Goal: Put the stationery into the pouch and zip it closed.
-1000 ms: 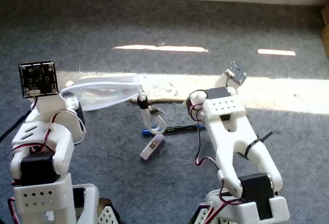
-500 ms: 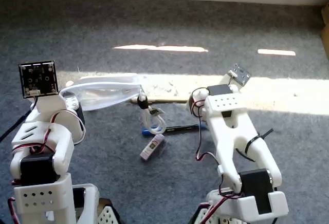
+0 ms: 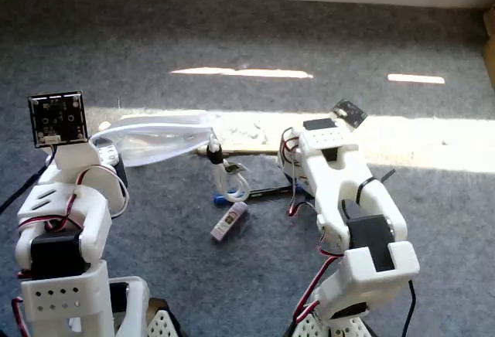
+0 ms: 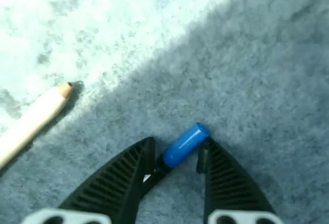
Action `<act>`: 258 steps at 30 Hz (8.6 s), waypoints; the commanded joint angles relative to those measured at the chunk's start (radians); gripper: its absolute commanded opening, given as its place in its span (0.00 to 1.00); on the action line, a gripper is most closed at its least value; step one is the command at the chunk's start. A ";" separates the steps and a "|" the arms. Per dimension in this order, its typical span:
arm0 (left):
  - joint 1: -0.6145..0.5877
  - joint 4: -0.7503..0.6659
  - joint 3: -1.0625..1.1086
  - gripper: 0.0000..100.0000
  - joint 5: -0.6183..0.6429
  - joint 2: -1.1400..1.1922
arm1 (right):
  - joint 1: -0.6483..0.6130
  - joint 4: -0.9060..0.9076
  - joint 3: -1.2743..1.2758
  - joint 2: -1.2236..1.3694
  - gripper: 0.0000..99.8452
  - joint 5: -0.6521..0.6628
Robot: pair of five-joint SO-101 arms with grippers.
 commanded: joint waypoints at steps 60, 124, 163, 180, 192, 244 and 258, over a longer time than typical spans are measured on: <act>0.010 -0.017 0.007 0.01 0.008 0.019 | -0.107 -0.265 0.389 -0.970 0.00 0.247; 0.008 -0.017 0.035 0.01 0.008 0.019 | -0.479 -0.561 0.489 -1.744 0.00 0.729; 0.007 -0.015 0.035 0.01 0.006 0.019 | -0.558 -1.053 0.651 -1.400 0.00 0.730; 0.007 -0.014 0.035 0.01 0.006 0.019 | -0.561 -1.053 0.771 -1.402 0.00 0.729; 0.007 -0.014 0.035 0.01 0.006 0.019 | -0.610 -1.027 0.846 -1.402 0.01 0.729; -0.249 -0.221 -0.163 0.01 0.084 0.019 | -0.533 -0.509 0.631 -1.400 0.21 0.723; -0.479 -0.189 -0.110 0.01 0.077 0.019 | -0.533 -0.516 0.568 -1.032 0.21 0.721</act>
